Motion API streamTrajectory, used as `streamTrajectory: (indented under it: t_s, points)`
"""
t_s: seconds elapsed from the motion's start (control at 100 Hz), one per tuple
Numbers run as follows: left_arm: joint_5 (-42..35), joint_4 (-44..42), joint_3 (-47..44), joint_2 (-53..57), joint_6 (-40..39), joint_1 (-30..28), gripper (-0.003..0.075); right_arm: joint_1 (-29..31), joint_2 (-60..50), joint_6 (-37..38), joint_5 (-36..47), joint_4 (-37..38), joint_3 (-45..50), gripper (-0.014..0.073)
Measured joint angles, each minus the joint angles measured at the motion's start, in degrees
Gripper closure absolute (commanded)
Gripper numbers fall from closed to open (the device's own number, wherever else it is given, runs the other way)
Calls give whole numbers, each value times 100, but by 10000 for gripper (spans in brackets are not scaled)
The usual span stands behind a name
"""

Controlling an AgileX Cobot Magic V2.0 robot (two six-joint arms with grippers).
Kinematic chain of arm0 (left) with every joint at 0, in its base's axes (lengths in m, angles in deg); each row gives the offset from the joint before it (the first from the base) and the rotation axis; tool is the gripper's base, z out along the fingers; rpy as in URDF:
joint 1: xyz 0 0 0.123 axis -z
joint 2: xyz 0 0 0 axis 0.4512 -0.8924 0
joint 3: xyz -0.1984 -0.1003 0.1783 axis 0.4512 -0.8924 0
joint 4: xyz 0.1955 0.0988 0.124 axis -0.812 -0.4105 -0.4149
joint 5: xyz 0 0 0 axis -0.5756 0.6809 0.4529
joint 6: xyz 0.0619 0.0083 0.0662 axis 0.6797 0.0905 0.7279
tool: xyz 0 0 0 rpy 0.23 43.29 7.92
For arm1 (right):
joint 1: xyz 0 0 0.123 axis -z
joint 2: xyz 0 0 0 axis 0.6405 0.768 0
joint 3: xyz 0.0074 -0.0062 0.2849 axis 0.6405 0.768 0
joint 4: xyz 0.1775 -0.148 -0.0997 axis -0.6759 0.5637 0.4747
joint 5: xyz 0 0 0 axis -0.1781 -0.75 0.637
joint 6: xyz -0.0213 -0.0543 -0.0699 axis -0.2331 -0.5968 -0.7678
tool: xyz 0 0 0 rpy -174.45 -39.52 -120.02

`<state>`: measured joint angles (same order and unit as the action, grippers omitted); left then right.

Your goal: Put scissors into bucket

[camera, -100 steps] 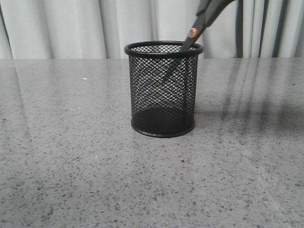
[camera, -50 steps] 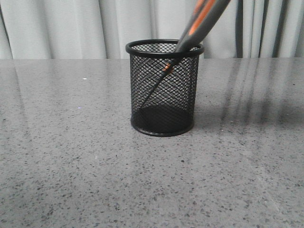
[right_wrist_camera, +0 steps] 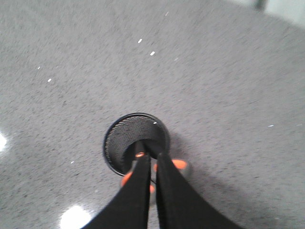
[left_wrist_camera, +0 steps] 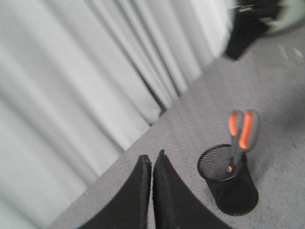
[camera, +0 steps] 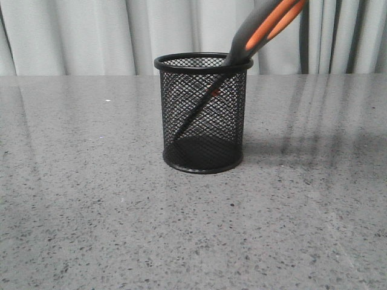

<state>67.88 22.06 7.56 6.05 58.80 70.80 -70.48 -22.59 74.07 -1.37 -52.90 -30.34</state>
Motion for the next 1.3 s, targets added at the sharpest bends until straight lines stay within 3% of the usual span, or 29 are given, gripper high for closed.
streamTrajectory:
  t_s: [0.14,0.36,0.52,0.8,1.3]
  points:
    - [-471,-768,-1126,993,-1288,0,740,0,-1263,0,1161,437,1490,643]
    - [-1138,-1182,-2807,2127,-2354,0,740,0,-3173,0,3185,1427,4286,644]
    - [-1534,-1219,-3545,2499,-2693,0,740,0,-4054,0,4060,1858,5508,644]
    - [-1634,-963,-3938,2524,-2743,0,740,0,-4544,0,4724,1969,5916,645]
    - [-1668,-894,-3938,2524,-2751,0,740,0,-4544,0,4760,1982,5930,645]
